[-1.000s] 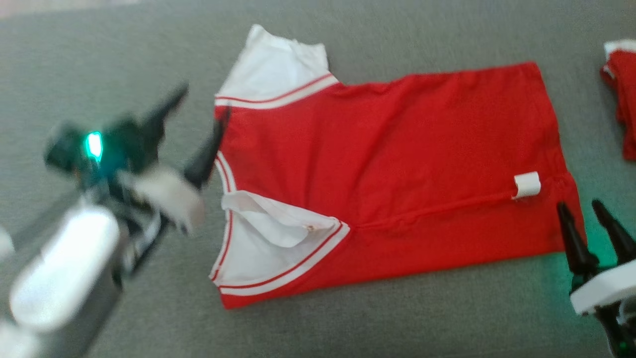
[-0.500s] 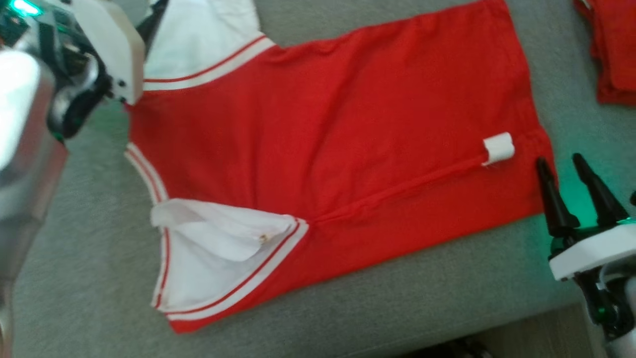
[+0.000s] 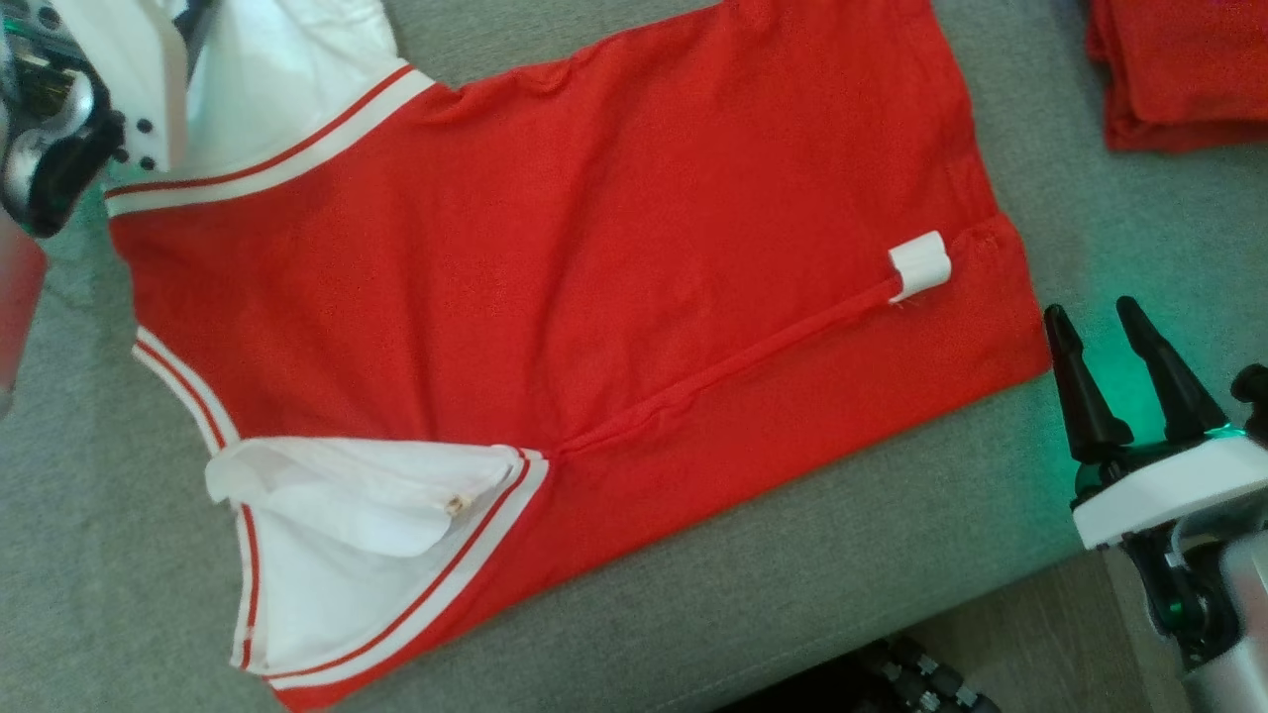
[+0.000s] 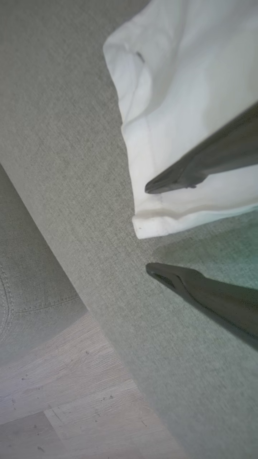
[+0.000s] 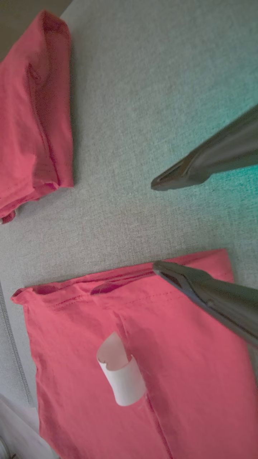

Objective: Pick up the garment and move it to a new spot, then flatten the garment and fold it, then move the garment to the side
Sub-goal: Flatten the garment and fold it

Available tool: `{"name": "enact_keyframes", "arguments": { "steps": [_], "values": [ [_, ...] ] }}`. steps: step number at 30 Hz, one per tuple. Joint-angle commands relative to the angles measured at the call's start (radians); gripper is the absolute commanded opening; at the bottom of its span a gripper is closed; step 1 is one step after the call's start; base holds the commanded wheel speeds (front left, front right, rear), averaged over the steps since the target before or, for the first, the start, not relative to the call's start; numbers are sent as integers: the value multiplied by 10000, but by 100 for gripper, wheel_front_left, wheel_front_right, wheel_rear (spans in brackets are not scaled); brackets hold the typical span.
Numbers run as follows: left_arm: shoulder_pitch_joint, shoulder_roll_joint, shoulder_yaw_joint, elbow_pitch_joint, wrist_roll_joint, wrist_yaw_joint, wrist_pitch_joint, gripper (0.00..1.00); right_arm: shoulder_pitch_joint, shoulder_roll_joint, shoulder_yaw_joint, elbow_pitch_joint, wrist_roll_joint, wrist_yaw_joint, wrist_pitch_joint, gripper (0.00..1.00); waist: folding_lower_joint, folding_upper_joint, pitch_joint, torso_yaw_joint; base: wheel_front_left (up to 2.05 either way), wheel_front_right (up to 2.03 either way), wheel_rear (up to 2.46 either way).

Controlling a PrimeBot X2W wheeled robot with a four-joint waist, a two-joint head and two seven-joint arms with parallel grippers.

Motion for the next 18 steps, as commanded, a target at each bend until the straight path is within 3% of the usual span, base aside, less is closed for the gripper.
{"name": "enact_keyframes", "arguments": {
  "steps": [1, 2, 3, 4, 5, 12, 18],
  "values": [
    [-491, 520, 213, -89, -58, 22, -34, 91, 38, -245, 120, -166, 99, 65, -135, 100, 0, 0, -9, -89, 0, 0, 0],
    [-516, 532, 189, -17, -79, 21, -46, 58, 28, -265, 135, -135, 123, 65, -155, 100, 0, 0, -14, -122, 0, 0, 0],
    [-535, 539, 156, 48, -104, 20, -37, 41, 28, -278, 148, -105, 138, 65, -176, 100, 0, 0, -25, -150, 0, 0, 0],
    [-550, 538, 115, 119, -141, 20, 21, 6, 36, -287, 150, -73, 151, 65, -191, 100, 0, 0, -37, -174, 0, 0, 0],
    [-560, 534, 52, 168, -202, 19, 125, 0, 46, -310, 154, -49, 170, 65, -204, 100, 0, 0, -52, -190, 0, 0, 0],
    [-776, 508, -346, -20, -412, 17, -315, 0, -105, -447, 183, -299, 222, 65, -124, 100, 0, 0, -242, 16, 0, 0, 0],
    [-968, 268, -773, -309, -593, 17, -1245, 0, -1437, -1060, 800, -831, 765, 65, 1290, 100, 0, 0, -526, 523, 0, 0, 0]
  ]
}}
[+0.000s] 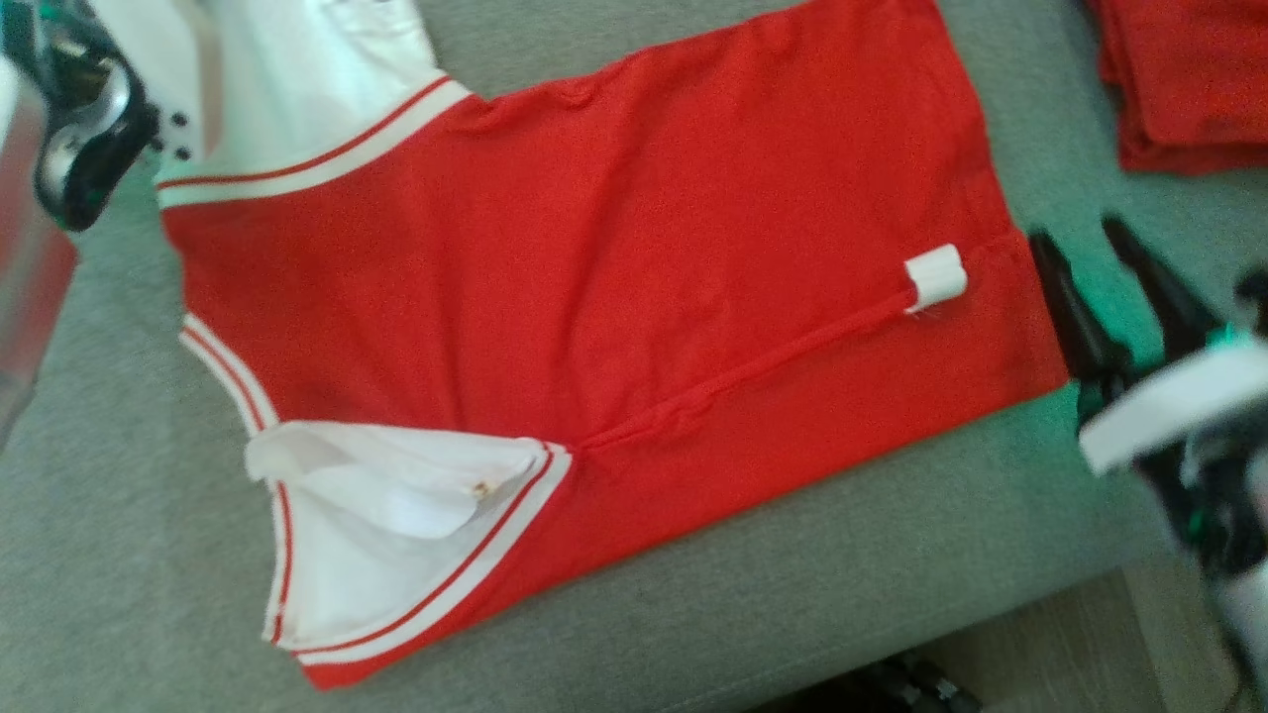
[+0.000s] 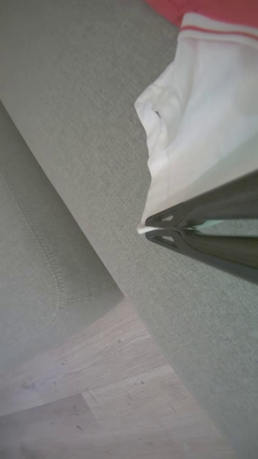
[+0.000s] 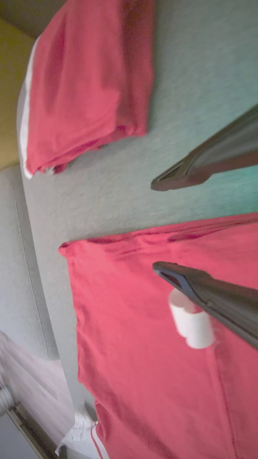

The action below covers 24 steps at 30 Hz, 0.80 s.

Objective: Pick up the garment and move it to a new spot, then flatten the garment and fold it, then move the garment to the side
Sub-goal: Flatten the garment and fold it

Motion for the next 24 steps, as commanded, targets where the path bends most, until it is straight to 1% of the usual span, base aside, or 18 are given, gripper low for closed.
{"name": "enact_keyframes", "arguments": {
  "steps": [1, 5, 10, 11, 16, 24],
  "values": [
    [-613, 256, 155, -414, -105, 18, -245, 0, -641, -512, 308, -276, 102, 65, 500, 100, 0, 0, -141, 300, 0, 0, 0],
    [-779, 81, -186, -688, -279, 18, -783, 0, -2345, -753, 978, 425, 311, 65, 1834, 100, 0, 0, -194, 738, 0, 0, 0],
    [-1066, -108, -616, -1044, -431, 18, -1312, 0, -4342, -649, 1579, 2198, 255, 65, 2879, 100, 0, 0, -108, 1257, 0, 0, 0],
    [-1066, -108, -616, -1044, -431, 18, -1312, 0, -4342, -649, 1579, 2198, 255, 65, 2879, 100, 0, 0, -108, 1257, 0, 0, 0],
    [-1309, -219, -1017, -1265, -490, 18, -1731, 0, -5639, -417, 1851, 3892, 62, 65, 3173, 100, 0, 0, -52, 1604, 0, 0, 0],
    [-1549, -252, -1494, -1286, -711, 18, -2060, 0, -6711, -152, 2384, 5453, 281, 65, 2853, 100, 0, 0, -14, 1832, 0, 0, 0]
  ]
}}
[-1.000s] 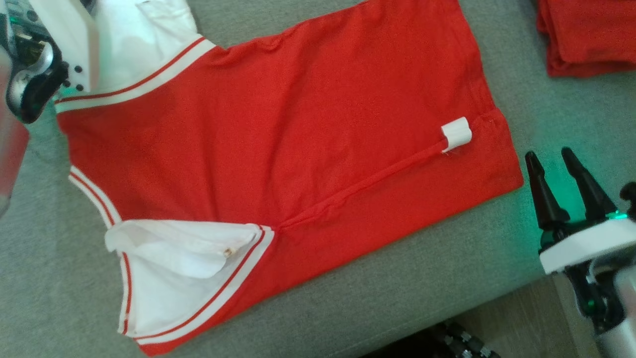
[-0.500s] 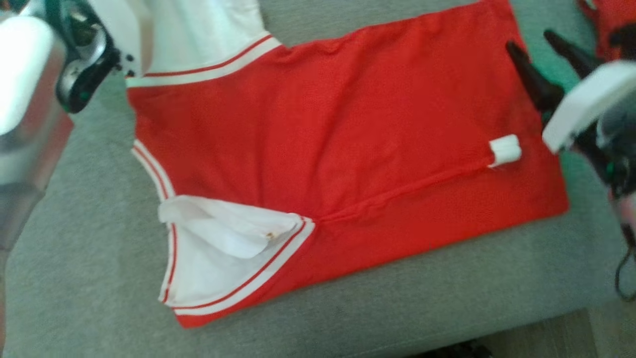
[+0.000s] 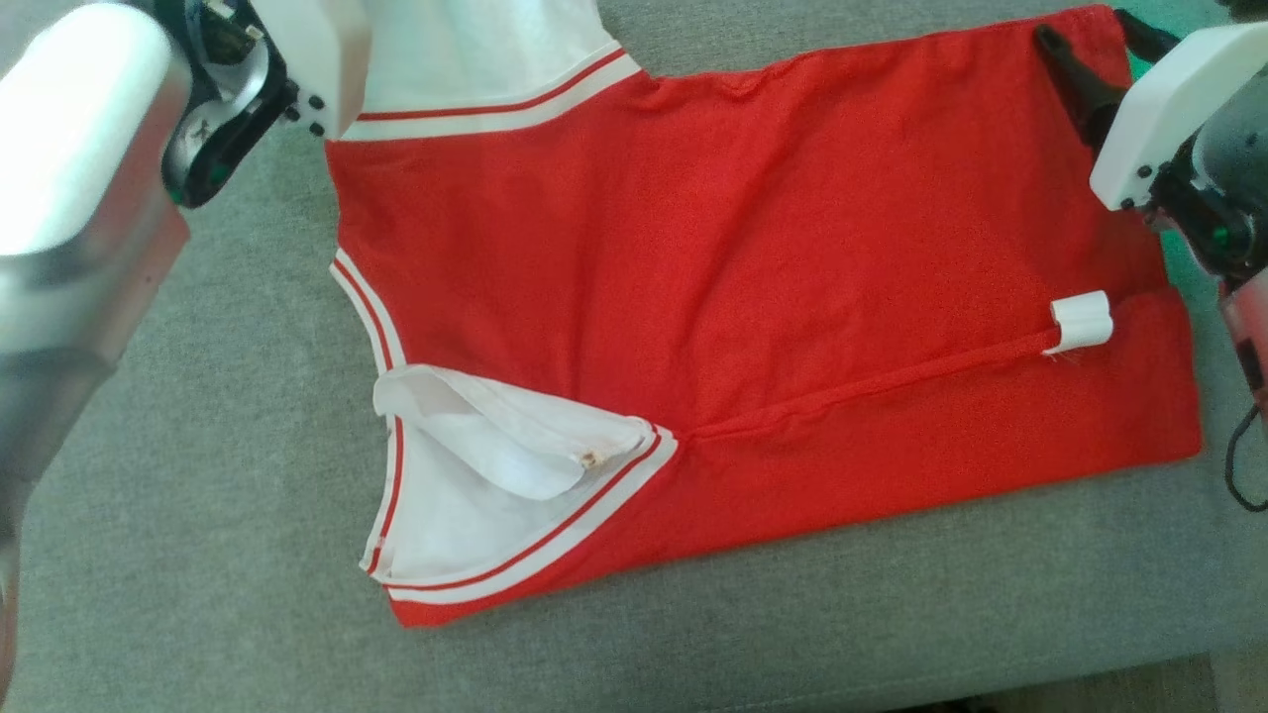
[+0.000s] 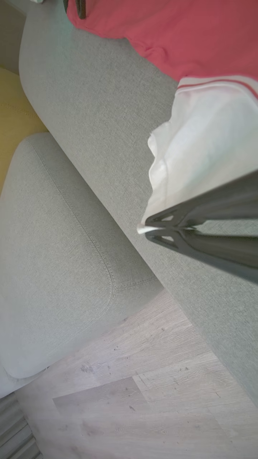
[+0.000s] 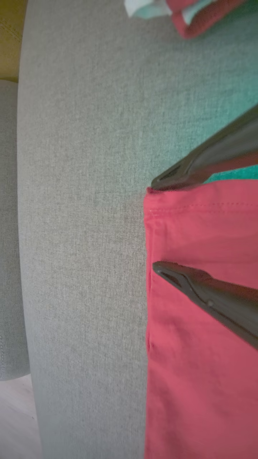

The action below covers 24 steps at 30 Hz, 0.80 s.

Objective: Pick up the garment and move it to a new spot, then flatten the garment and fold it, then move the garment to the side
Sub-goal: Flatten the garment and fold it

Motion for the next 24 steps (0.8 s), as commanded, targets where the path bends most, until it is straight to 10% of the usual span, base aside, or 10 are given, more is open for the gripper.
{"name": "enact_keyframes", "arguments": {
  "steps": [1, 6, 13, 24],
  "values": [
    [-694, 330, 301, -194, -137, 18, -107, 0, -203, -35, 120, -33, 75, 65, -176, 100, 0, 0, 30, 31, 0, 0, 0],
    [-794, 357, 80, -63, -264, 18, -264, 0, -567, -28, 427, 597, 177, 65, -453, 97, 0, 0, 85, 114, 0, 0, 0],
    [-918, 393, -172, 255, -417, 18, -502, 0, -830, -53, 858, 1168, 363, 65, -829, 0, 0, 0, 46, 174, 0, 0, 0],
    [-1431, 456, -194, 889, 160, 178, -2175, 0, -1546, -278, 1027, 1488, 670, 65, -2100, 0, 0, 0, -58, 156, 0, 0, 0]
  ]
}}
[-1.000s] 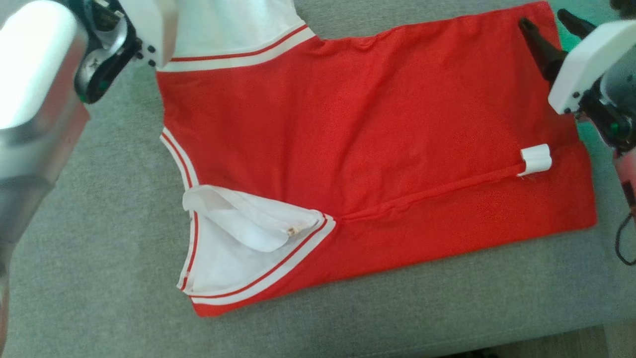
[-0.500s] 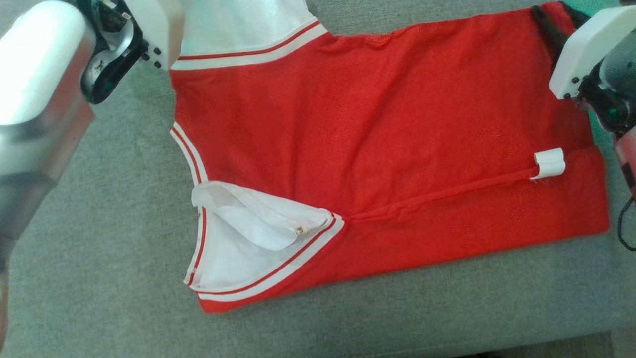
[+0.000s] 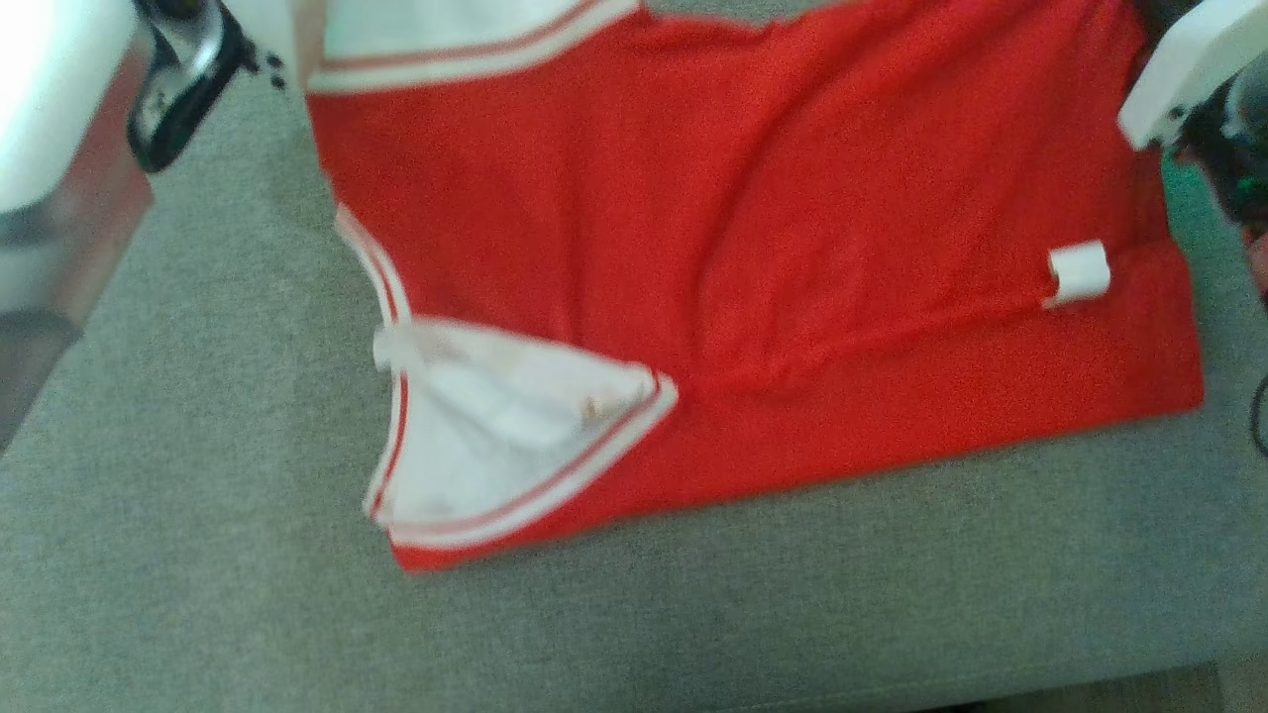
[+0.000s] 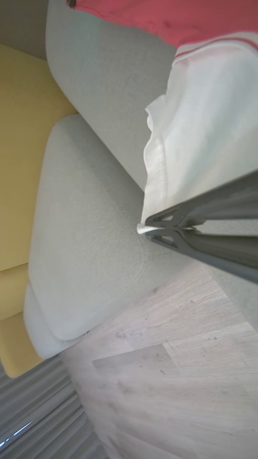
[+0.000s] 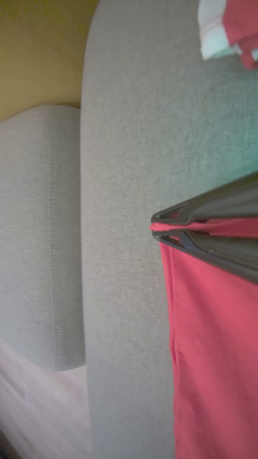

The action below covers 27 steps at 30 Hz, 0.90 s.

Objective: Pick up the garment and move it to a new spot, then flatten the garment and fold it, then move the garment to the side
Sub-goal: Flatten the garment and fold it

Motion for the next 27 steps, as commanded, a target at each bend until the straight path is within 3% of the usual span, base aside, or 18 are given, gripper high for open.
{"name": "enact_keyframes", "arguments": {
  "steps": [1, 10, 16, 21, 27],
  "values": [
    [-787, 371, 500, -81, 146, 123, -384, 0, -259, -245, -122, -182, 154, 65, -303, 0, -1, 0, -22, 17, 0, 0, 0],
    [-465, 91, 583, 97, -51, 125, -1262, 0, 298, -748, -352, -501, 1134, 65, -1241, 0, -1, 0, -462, 308, 0, 0, 0],
    [890, 456, 472, -721, -302, 243, -1804, 0, 1698, -1229, -343, -1174, 1976, 65, -1901, 0, -1, 0, -1123, 656, 0, 0, 0],
    [2225, 899, 414, -1995, -580, 693, -1993, 0, 2756, -1547, -363, -1526, 2362, 65, -2225, 0, -1, 0, -1691, 898, 0, 0, 0],
    [3989, 1581, 297, -4004, -900, 1622, -1993, 0, 4092, -1939, -486, -1995, 2616, 65, -2566, 0, -1, 0, -2217, 1148, 0, 0, 0]
  ]
}}
